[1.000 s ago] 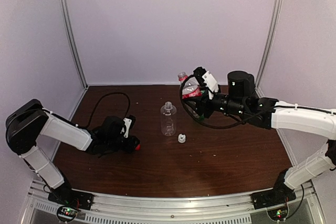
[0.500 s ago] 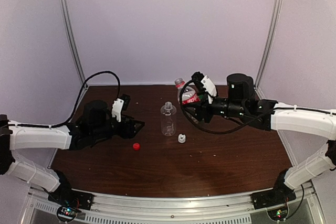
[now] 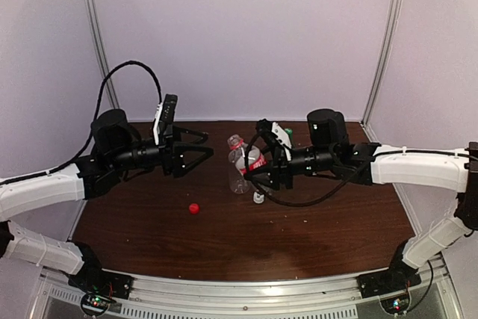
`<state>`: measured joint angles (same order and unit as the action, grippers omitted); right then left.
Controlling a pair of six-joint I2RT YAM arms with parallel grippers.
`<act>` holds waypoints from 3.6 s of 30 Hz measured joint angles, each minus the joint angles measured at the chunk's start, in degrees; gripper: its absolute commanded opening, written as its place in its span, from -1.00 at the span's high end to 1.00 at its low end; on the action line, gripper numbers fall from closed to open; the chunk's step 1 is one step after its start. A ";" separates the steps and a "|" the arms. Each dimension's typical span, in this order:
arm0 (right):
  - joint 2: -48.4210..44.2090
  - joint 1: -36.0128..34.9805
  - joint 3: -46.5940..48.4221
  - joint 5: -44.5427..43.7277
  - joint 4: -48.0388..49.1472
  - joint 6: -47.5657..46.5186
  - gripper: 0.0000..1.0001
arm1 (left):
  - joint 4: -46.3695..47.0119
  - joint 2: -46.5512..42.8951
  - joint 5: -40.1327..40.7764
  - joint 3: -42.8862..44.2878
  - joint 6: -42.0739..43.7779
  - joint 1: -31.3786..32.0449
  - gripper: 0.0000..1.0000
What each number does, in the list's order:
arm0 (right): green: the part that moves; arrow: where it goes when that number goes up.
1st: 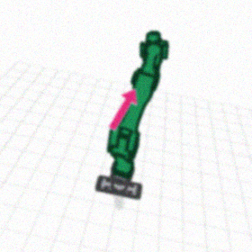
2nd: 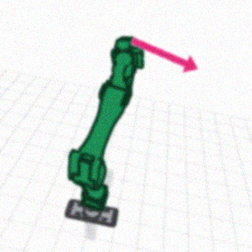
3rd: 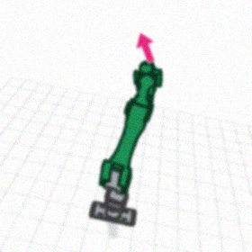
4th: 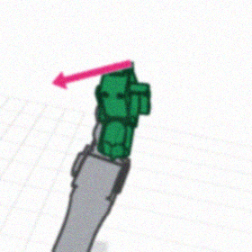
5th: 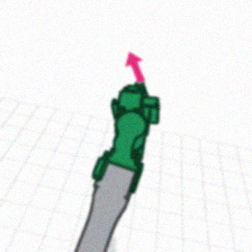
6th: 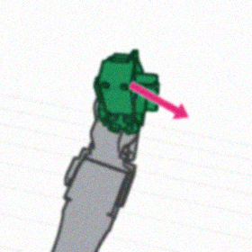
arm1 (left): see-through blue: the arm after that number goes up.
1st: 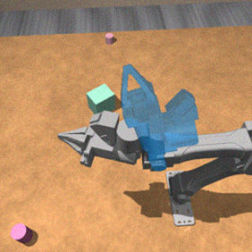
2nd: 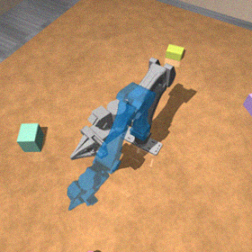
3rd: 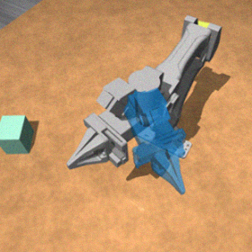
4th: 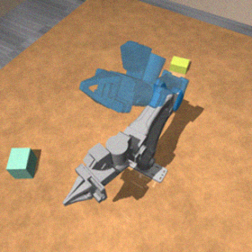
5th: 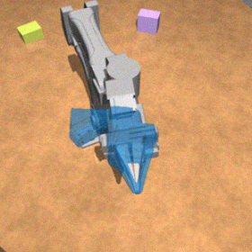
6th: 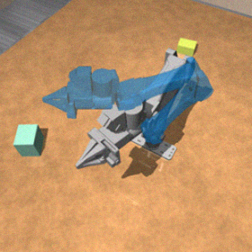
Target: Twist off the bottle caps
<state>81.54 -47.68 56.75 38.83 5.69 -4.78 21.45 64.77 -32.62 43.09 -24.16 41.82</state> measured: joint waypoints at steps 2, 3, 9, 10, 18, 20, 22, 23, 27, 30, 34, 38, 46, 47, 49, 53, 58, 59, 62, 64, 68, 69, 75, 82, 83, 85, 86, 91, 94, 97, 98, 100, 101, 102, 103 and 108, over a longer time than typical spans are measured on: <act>1.05 -0.66 1.09 1.29 -0.13 -0.15 -0.09 | 1.01 1.18 -2.21 1.18 -0.83 0.02 -0.71; 1.49 -0.98 1.62 1.77 -0.15 -0.31 -0.09 | 1.22 1.90 -3.08 1.81 -1.09 0.15 -0.71; 3.32 -2.49 4.66 3.87 -0.85 -1.31 -0.09 | 1.44 6.64 -6.23 5.05 -2.32 1.44 -0.68; 3.67 -2.71 5.05 4.09 -0.92 -1.38 -0.09 | 1.44 7.34 -6.58 5.46 -2.43 1.70 -0.65; 5.49 -3.21 5.84 4.85 -2.12 -1.68 -0.08 | 1.36 10.23 -8.39 7.48 -3.02 2.82 -0.18; 5.49 -3.26 5.86 4.85 -2.40 -1.95 -0.09 | 1.29 10.73 -8.74 7.76 -3.08 2.95 -0.06; 5.49 -3.26 5.88 4.85 -2.47 -2.29 -0.08 | 1.31 11.13 -8.90 7.85 -3.02 3.08 0.07; 5.49 -3.26 5.88 4.83 -2.51 -2.34 -0.08 | 1.25 11.30 -8.98 7.87 -3.04 3.13 0.12; 5.49 -3.37 5.88 4.83 -2.51 -2.47 -0.09 | 1.20 11.69 -9.49 7.91 -2.95 3.30 0.47; 5.49 -3.37 5.90 4.22 -2.84 -0.66 -0.23 | 1.36 11.69 -8.50 7.93 -1.07 3.28 0.70; 5.46 -3.45 5.90 2.80 -2.67 0.09 -0.54 | 1.11 11.56 -7.58 7.93 -0.09 3.30 0.96; 5.35 -3.69 5.88 -0.74 -3.02 -0.33 -0.94 | -2.23 10.27 -5.29 7.93 0.55 3.30 1.00; 3.06 -2.21 5.84 -9.55 -5.70 -0.94 -1.00 | -14.69 4.24 6.10 9.09 5.29 2.69 1.00; 2.54 -1.55 5.84 -11.23 -6.19 -0.79 -1.00 | -16.61 3.50 8.92 9.33 5.90 2.58 1.00; 1.70 -0.09 5.84 -14.86 -6.58 -0.09 -1.00 | -20.24 2.38 14.47 9.88 7.04 2.36 1.00; 1.07 2.78 5.90 -22.51 -7.26 1.95 -1.00 | -24.59 1.88 25.59 10.21 8.50 1.46 1.00; 1.79 6.29 7.67 -29.35 -10.16 5.27 -1.00 | -26.32 4.72 35.36 10.32 9.53 -0.52 1.00; 2.19 7.06 8.41 -30.42 -10.40 5.88 -1.00 | -26.34 5.64 36.57 10.45 9.62 -0.76 0.99; 3.52 8.90 10.36 -33.27 -11.15 7.10 -1.00 | -25.92 9.81 39.39 11.15 9.94 -1.31 0.99; 4.76 9.81 11.58 -34.69 -11.52 7.78 -1.00 | -25.79 12.46 40.48 11.32 10.12 -1.42 0.99; 8.20 11.39 13.73 -36.76 -12.39 8.17 -0.99 | -25.33 17.40 41.70 11.47 10.25 -1.66 0.99; 9.09 11.67 14.14 -37.24 -12.63 8.20 -0.99 | -25.07 18.36 41.92 11.47 10.27 -1.66 0.99; 12.02 12.26 14.43 -38.32 -13.29 8.17 -0.99 | -22.60 21.22 42.53 11.47 10.36 -1.73 0.93; 13.40 12.94 14.73 -38.73 -13.51 8.17 -0.99 | -20.39 23.21 43.06 11.15 10.34 -1.73 0.86; 13.60 13.09 14.95 -38.73 -13.66 8.17 -0.98 | -20.00 23.45 43.08 10.99 10.34 -1.73 0.84; 13.92 13.40 15.30 -38.77 -13.64 8.15 -0.98 | -19.58 23.91 43.12 10.62 10.32 -1.73 0.81; 14.05 13.57 15.37 -38.77 -13.64 8.15 -0.97 | -19.47 24.06 43.12 10.45 10.32 -1.73 0.79; 15.37 14.82 16.52 -38.77 -13.88 8.04 -0.89 | -18.53 24.41 43.36 9.70 10.29 -1.73 0.65; 16.59 15.54 17.53 -38.75 -14.03 8.00 -0.86 | -18.27 24.44 43.36 9.53 10.25 -1.73 0.49; 17.86 15.98 18.45 -38.73 -14.14 8.00 -0.82 | -17.99 24.44 43.41 9.38 10.12 -1.73 0.21; 18.29 16.06 18.82 -38.73 -14.29 8.00 -0.82 | -17.88 24.44 43.45 9.35 10.05 -1.73 0.13; 19.12 16.20 19.47 -38.71 -14.45 8.00 -0.81 | -17.92 24.41 43.63 9.20 9.81 -1.73 -0.02; 19.54 16.26 19.87 -38.71 -14.64 7.98 -0.80 | -17.99 24.41 43.76 9.11 9.73 -1.75 -0.09; 19.89 16.33 20.20 -38.71 -14.71 7.98 -0.80 | -18.10 24.37 43.87 9.07 9.70 -1.77 -0.15; 20.17 16.35 20.46 -38.71 -14.84 7.98 -0.79 | -18.12 24.37 44.00 9.07 9.70 -1.77 -0.20; 21.97 16.61 22.14 -38.71 -15.32 7.89 -0.73 | -18.47 23.71 44.39 9.07 9.70 -1.77 -0.42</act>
<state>103.50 -31.07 78.89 0.12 -9.63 3.11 2.98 88.49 11.77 52.16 -14.46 40.05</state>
